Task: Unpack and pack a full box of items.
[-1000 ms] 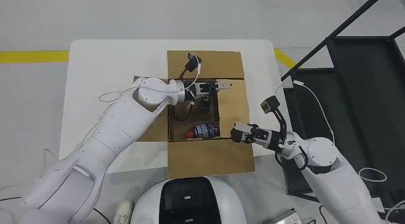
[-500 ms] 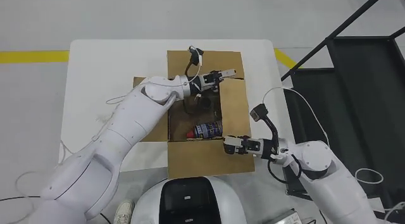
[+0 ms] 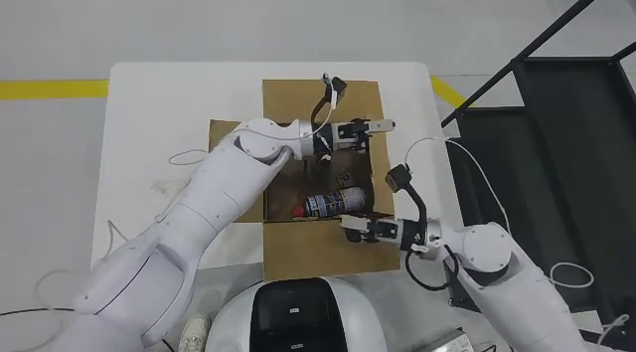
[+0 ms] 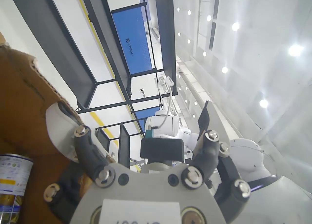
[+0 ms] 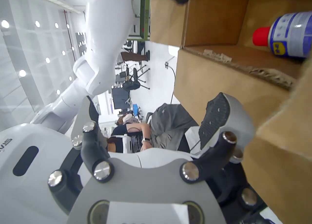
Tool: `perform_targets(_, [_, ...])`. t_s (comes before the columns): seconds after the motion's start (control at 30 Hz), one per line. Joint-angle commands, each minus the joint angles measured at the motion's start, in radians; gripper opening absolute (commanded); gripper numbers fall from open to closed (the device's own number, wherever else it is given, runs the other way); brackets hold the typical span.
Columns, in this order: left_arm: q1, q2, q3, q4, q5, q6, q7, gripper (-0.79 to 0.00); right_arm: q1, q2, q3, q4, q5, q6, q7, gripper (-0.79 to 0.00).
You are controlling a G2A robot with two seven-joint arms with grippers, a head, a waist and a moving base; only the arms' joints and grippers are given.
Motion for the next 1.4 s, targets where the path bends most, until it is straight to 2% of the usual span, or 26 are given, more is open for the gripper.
perform_targets(0.0, [0.002, -0.001, -0.004, 0.003, 0.007, -0.008, -0.009, 0.0, -0.019, 0.002, 0.021, -0.006, 0.003, -0.012, -0.011, 0.0])
perform_targets(0.17, [0.009, 0.012, -0.039, -0.002, 0.03, -0.041, -0.037, 0.0, -0.073, 0.003, 0.078, -0.012, 0.045, -0.069, -0.055, 0.0])
perform_targets(0.37, [0.056, 0.06, -0.12, -0.077, 0.068, -0.067, -0.078, 0.0, -0.119, -0.002, 0.137, 0.007, 0.094, -0.152, -0.158, 0.0])
perform_targets(0.6, [0.174, 0.145, -0.257, -0.262, 0.186, -0.054, -0.101, 0.0, -0.114, -0.011, 0.161, 0.058, 0.093, -0.169, -0.273, 0.0])
perform_targets(0.73, [0.258, 0.189, -0.341, -0.399, 0.253, -0.009, -0.114, 0.0, -0.084, -0.021, 0.147, 0.122, 0.165, -0.271, -0.297, 0.0])
perform_targets(0.87, [0.337, 0.221, -0.406, -0.519, 0.297, 0.035, -0.131, 0.0, -0.057, -0.029, 0.134, 0.177, 0.223, -0.353, -0.297, 0.0])
perform_targets(1.0, [0.395, 0.241, -0.445, -0.595, 0.316, 0.058, -0.144, 0.0, -0.034, -0.036, 0.13, 0.207, 0.27, -0.411, -0.292, 0.0])
perform_targets(1.13, [0.43, 0.253, -0.465, -0.63, 0.321, 0.067, -0.156, 0.0, -0.01, -0.042, 0.136, 0.221, 0.263, -0.424, -0.331, 0.0])
perform_targets(1.37, [0.466, 0.271, -0.499, -0.67, 0.323, 0.072, -0.178, 0.0, 0.059, -0.056, 0.127, 0.26, 0.094, -0.33, -0.521, 0.0])
